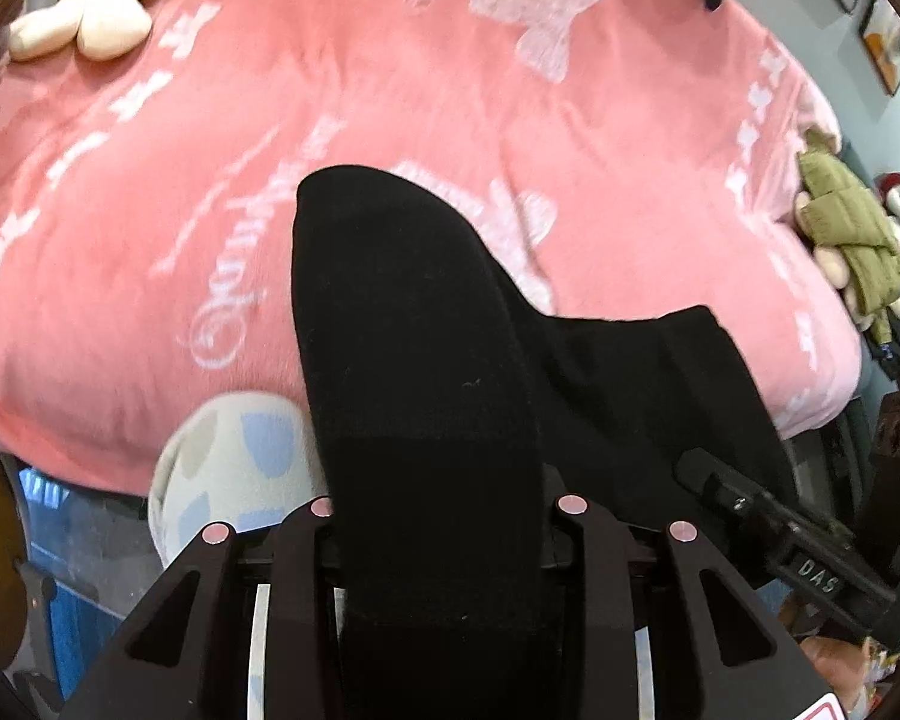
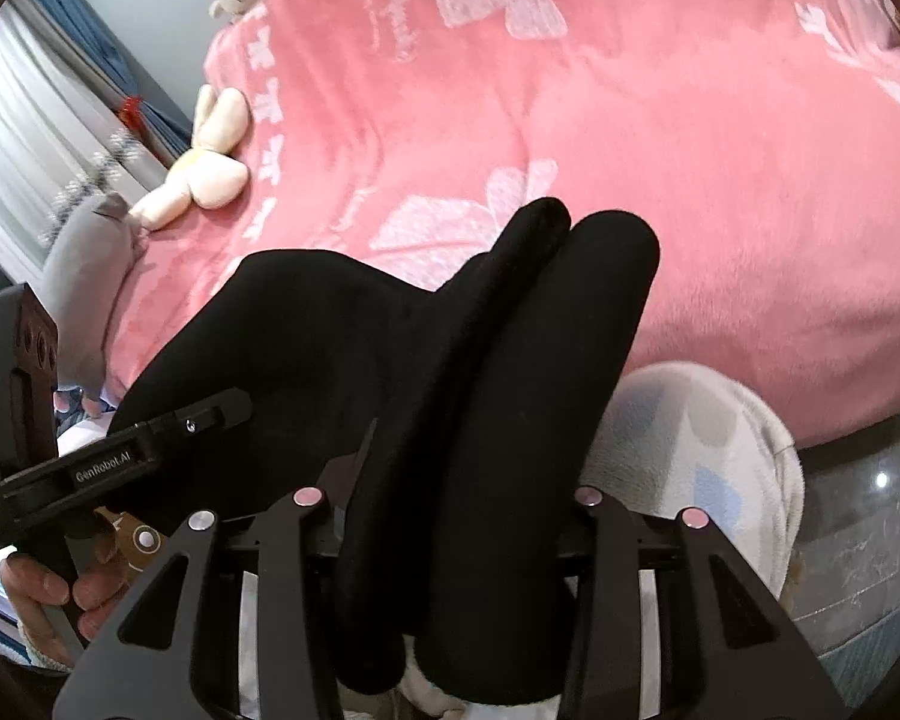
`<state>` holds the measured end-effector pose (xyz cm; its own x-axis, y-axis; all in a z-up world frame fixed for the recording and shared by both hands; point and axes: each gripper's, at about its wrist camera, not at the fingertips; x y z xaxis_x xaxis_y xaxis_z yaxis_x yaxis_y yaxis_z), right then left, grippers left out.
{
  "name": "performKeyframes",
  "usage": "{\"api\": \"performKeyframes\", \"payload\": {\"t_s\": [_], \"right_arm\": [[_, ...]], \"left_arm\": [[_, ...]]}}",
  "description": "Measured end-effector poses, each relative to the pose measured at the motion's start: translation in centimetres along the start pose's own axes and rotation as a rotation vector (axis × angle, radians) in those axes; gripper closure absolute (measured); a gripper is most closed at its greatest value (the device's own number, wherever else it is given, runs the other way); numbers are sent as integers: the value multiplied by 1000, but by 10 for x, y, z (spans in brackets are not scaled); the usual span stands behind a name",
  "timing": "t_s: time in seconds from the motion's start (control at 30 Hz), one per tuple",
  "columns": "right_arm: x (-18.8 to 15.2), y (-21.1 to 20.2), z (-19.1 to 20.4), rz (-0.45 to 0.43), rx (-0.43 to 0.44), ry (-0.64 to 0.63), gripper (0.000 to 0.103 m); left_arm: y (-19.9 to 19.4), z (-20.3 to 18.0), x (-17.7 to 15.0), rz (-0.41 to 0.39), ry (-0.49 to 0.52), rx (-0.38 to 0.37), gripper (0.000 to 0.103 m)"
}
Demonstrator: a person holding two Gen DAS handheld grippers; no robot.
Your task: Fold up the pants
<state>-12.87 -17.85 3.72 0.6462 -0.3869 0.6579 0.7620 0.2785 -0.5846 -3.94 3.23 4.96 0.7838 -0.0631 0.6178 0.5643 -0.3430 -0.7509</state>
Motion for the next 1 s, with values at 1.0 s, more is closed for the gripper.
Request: {"api": "performKeyframes", "payload": {"t_s": [1.0], "right_arm": [[202, -106, 101, -634, 213, -298, 63]], "left_arm": [[-170, -36, 171, -680, 126, -134, 73]]}}
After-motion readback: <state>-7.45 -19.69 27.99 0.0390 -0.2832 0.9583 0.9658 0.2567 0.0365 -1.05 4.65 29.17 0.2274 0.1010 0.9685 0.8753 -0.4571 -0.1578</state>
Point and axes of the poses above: each gripper's, at about its wrist camera, not at the fingertips, and y roughly the way its jaws point, z to its left, x to its top, and after that the axes turned 7 degrees about -z, right-handed
